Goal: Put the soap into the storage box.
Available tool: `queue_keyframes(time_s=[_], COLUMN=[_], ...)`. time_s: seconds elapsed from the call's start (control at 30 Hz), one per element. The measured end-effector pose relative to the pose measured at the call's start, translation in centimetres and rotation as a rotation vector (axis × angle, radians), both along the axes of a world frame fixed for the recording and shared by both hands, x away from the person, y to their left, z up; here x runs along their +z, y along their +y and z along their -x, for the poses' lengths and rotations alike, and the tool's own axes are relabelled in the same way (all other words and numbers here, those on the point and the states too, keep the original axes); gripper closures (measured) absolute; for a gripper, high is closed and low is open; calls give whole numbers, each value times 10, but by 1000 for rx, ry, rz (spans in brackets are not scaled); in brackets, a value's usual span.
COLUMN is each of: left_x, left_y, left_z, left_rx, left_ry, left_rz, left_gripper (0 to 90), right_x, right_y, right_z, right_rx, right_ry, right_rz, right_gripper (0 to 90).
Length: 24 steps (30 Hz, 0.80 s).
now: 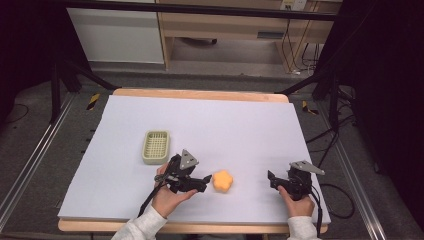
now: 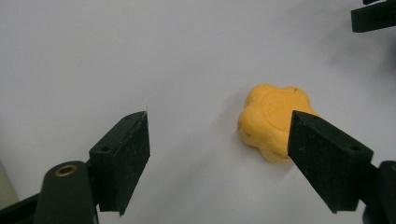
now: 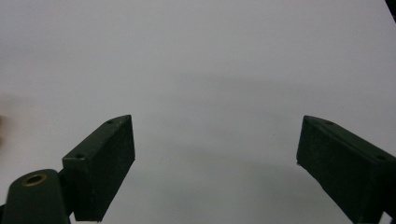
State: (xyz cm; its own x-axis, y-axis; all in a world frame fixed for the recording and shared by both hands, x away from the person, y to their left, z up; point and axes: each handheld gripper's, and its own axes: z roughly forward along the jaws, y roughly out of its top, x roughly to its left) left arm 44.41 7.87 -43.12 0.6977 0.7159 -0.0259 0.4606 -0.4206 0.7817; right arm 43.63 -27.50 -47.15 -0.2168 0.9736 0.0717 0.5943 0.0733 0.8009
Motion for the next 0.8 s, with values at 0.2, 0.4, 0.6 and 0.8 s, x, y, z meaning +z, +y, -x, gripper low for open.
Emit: queue_keyframes(time_s=[0.2, 0.4, 0.6, 0.8], left_x=[-3, -8, -12, -16], left_y=[-13, -22, -33, -43], left_z=[0, -1, -2, -3], left_rx=[-16, -27, -37, -44], left_ry=[2, 14, 28, 43], left_rz=[-12, -23, -31, -44], left_gripper=[203, 195, 184, 169], right_x=[0, 0, 0, 0], right_y=[1, 1, 1, 1], right_z=[0, 0, 0, -1], right_rx=[2, 5, 6, 9], right_ry=[2, 4, 9, 10], right_rz=[1, 3, 0, -1], right_gripper=[118, 118, 118, 118])
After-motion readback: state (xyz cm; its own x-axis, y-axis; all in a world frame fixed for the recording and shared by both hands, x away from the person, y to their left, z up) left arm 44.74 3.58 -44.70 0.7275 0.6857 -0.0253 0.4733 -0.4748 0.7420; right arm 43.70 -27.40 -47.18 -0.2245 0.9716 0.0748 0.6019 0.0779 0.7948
